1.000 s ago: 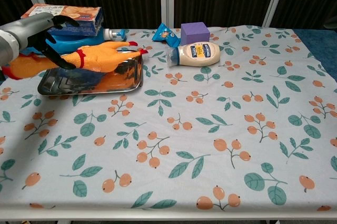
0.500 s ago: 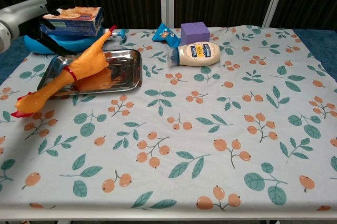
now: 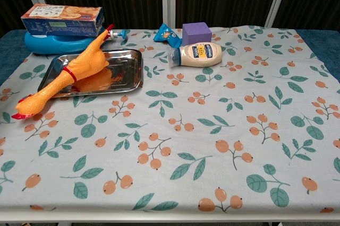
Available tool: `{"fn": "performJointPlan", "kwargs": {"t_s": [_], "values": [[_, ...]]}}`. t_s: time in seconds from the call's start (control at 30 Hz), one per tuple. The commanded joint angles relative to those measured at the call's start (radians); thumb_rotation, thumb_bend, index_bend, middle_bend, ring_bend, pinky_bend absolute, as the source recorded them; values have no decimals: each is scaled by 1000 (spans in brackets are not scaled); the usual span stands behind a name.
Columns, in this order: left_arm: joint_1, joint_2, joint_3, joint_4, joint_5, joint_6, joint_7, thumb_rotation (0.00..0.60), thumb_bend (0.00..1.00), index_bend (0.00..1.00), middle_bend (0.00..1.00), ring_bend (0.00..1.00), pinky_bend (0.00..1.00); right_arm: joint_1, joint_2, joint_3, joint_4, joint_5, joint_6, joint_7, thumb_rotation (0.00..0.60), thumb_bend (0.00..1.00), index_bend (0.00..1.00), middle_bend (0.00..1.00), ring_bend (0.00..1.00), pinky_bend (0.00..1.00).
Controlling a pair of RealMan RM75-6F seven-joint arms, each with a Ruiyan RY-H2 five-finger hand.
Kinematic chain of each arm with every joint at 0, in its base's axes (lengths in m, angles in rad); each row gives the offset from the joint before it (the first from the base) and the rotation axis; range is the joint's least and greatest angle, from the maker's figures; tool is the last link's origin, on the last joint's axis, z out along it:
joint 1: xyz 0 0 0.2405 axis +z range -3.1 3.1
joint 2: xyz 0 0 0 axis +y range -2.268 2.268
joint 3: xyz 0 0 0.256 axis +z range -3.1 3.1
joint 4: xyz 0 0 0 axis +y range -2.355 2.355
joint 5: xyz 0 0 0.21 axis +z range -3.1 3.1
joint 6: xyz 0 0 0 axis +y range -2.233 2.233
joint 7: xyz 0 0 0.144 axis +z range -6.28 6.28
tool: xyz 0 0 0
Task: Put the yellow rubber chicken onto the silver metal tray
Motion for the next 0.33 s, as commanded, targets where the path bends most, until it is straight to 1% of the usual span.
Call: {"fn": "performJointPlan", "kwargs": {"t_s": [0.03, 0.1, 0.17, 0.27, 0.33], "values": [[92, 37, 76, -17, 103, 116, -36, 600, 122, 241, 165, 93, 199, -80, -58, -39, 66, -43, 93, -23, 600, 297, 194, 271, 145, 213], [134, 40, 103, -24, 140, 166, -39, 600, 122, 241, 165, 93, 199, -111, -74, -54, 84, -63, 129, -17, 600, 234, 118, 188, 51, 124], [170, 46, 130, -38, 165, 199, -33, 600, 120, 241, 165, 92, 199, -140, -86, -63, 97, -83, 167, -9, 600, 221, 83, 139, 9, 81], [212, 58, 165, -65, 193, 225, -18, 600, 120, 241, 165, 92, 199, -174, -100, -70, 111, -99, 211, 3, 600, 222, 70, 117, 0, 61], [231, 58, 176, -77, 203, 238, -11, 600, 120, 241, 165, 92, 199, -189, -105, -73, 116, -102, 222, 11, 600, 223, 70, 117, 0, 61]]}}
